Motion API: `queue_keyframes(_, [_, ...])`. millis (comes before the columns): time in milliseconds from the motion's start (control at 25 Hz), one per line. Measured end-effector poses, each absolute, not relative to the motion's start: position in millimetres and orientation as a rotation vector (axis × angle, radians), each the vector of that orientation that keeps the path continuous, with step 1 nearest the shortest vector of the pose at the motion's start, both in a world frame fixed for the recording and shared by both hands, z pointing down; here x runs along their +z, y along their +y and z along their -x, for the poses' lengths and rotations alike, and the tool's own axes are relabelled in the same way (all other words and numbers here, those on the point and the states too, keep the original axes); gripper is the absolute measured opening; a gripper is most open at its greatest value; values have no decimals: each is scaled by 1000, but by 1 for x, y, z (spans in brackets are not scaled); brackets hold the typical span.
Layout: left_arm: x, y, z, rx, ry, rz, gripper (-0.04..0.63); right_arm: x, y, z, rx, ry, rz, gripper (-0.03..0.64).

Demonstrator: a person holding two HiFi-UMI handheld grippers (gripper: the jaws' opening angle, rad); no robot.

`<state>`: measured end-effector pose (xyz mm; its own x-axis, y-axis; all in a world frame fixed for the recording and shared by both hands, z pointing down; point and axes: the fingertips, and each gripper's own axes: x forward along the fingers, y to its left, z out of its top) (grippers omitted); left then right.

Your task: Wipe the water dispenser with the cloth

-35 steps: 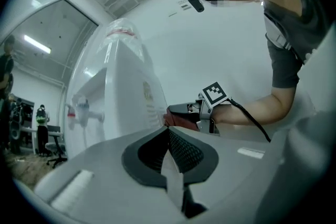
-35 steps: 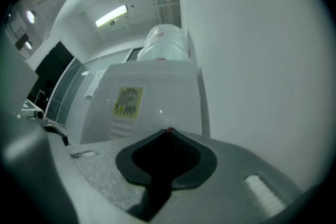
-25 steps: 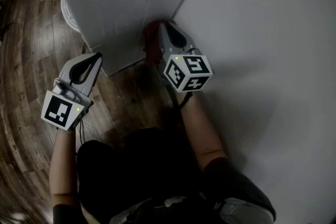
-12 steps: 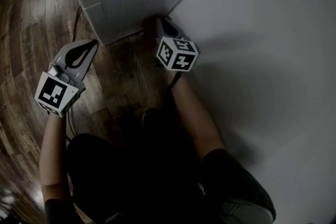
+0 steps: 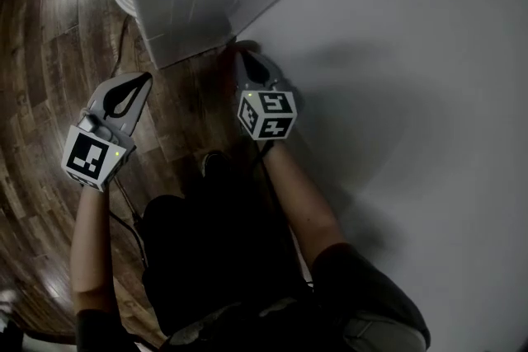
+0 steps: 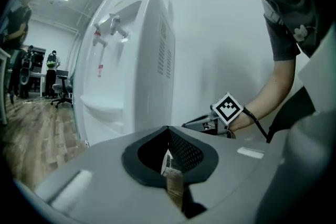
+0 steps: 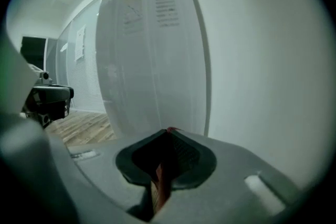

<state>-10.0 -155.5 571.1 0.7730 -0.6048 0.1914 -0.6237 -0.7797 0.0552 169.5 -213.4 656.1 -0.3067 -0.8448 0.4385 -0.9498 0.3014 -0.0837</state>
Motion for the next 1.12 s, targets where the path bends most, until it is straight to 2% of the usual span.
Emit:
queue_keyframes(120, [521,-142,12,249,-997,-2811,18,591,-194,-158,377,-2310,-1593,12])
queue_keyframes(640, [283,-60,24,154,-1042,-2667,18,315,-136,-95,379,-2444,-1524,12])
queue_keyframes(920, [186,-15,28,88,-1073,-2689,18,204,-92,-90,366,-2503,-1560,12])
queue_keyframes(1120, [144,3,52,6,-1135,-2644,18,169,-71,-78,368,-2527,-1618,12])
